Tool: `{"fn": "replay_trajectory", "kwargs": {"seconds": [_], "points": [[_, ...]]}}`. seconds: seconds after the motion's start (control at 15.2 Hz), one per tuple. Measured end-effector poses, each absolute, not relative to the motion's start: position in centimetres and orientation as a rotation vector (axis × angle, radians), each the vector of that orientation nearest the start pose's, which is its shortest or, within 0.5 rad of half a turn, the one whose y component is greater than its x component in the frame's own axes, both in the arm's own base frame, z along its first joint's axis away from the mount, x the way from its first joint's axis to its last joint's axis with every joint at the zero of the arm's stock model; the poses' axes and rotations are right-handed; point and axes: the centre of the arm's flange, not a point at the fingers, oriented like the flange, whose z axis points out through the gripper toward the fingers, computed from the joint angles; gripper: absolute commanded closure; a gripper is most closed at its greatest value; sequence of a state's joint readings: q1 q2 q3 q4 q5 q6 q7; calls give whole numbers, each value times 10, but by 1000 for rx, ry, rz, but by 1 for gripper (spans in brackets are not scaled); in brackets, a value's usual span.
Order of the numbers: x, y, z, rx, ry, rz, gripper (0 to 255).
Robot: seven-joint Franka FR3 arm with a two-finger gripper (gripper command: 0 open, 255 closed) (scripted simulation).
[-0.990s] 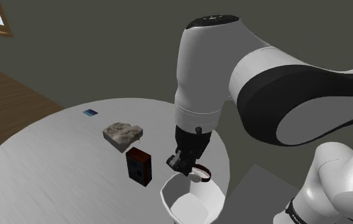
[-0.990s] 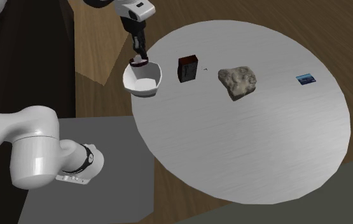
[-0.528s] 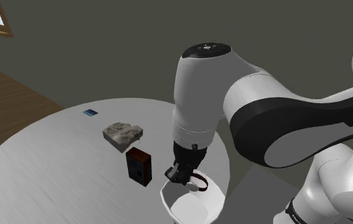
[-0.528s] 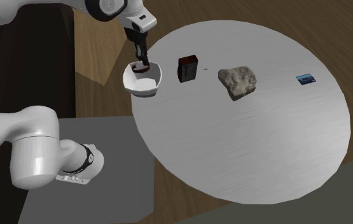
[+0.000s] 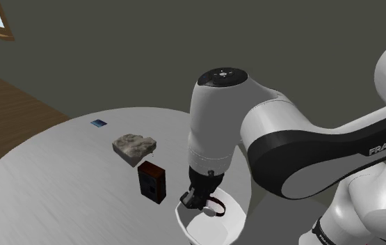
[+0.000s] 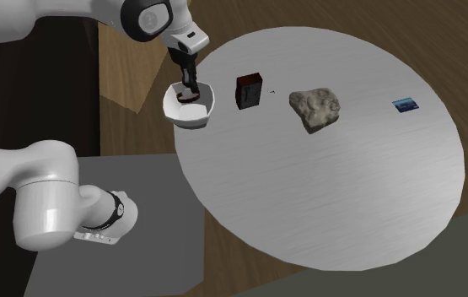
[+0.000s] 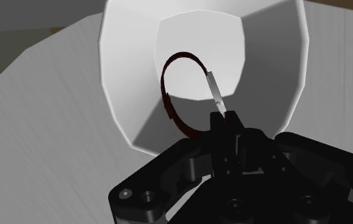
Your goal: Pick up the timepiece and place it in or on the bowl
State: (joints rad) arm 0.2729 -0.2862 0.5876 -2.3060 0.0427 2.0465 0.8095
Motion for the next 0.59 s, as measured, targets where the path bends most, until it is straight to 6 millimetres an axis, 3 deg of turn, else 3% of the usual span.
{"fn": "replay_trajectory", "kwargs": {"seconds": [0.26,0.33,0.59], "points": [[298,362,439,-3233,-17,-123,255],[298,362,439,-3233,-17,-123,0],[298,362,439,-3233,-17,-123,0]]}}
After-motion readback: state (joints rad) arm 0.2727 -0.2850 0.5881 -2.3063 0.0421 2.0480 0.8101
